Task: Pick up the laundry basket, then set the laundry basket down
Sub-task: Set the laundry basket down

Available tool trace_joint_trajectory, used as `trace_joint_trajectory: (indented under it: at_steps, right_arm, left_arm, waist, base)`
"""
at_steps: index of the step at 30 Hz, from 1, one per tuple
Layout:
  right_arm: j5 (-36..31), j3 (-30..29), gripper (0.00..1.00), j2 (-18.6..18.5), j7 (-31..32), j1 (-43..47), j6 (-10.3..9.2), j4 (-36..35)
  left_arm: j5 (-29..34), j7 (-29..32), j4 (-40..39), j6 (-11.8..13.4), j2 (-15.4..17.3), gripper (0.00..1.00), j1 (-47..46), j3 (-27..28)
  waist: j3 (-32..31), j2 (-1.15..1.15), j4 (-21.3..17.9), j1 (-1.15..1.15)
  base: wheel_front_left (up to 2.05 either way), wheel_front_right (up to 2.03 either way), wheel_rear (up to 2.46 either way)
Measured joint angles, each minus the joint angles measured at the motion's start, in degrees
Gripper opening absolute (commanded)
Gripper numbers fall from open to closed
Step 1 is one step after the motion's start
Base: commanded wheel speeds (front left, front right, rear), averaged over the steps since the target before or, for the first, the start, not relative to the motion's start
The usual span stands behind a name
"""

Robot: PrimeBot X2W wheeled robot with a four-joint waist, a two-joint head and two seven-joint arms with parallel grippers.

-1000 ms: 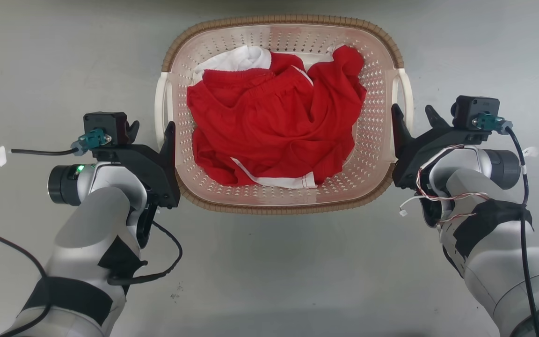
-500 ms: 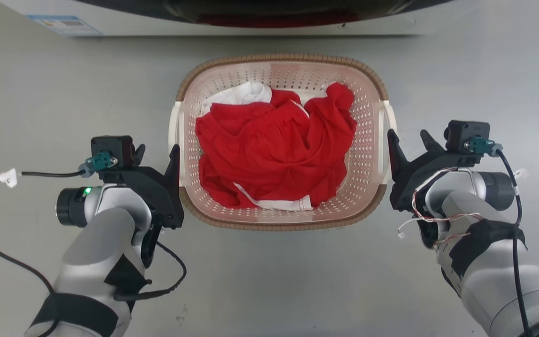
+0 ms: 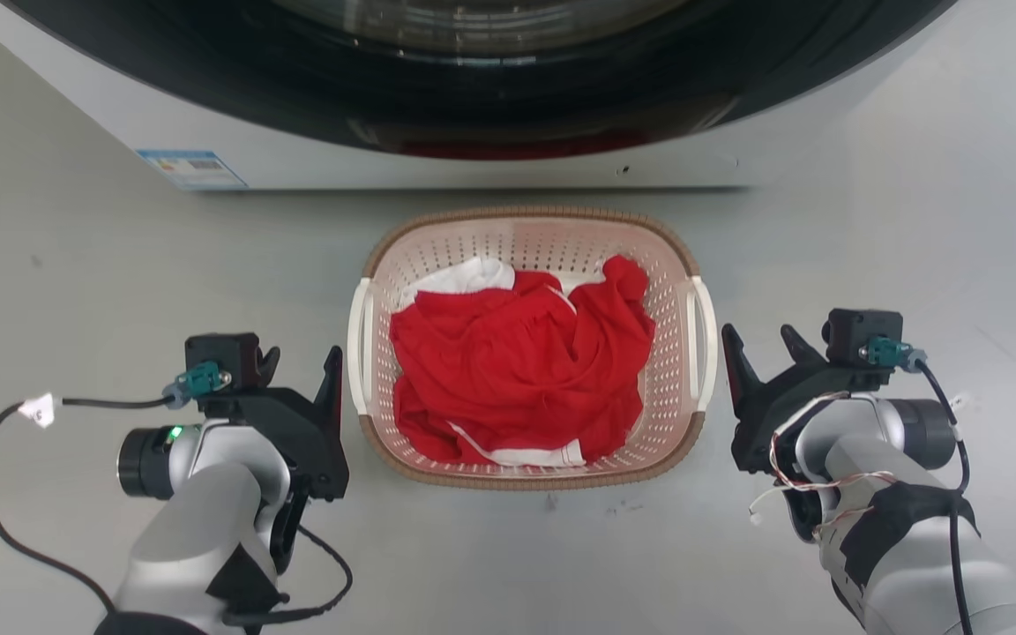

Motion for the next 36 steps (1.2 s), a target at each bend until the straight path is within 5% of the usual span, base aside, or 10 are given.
trace_joint_trajectory:
  at_steps: [16,36]
  right_arm:
    - [0.0,-0.7,1.0,0.2,-1.7,7.2,0.65,-1.7]
    - [-3.0,-4.7,1.0,-2.6,-1.7,18.5,-2.19,-14.3]
  left_arm:
    - [0.5,-1.9,-1.4,0.7,1.3,1.0,7.0,0.3]
    - [4.3,-1.9,-16.8,7.3,5.0,1.0,20.0,3.9]
  waist:
    - [-12.3,0.0,-0.1,0.0]
    - [-24.7,0.0,-0.3,0.0]
  base:
    - [0.0,0.0,0.0]
    - [0.0,0.0,0.0]
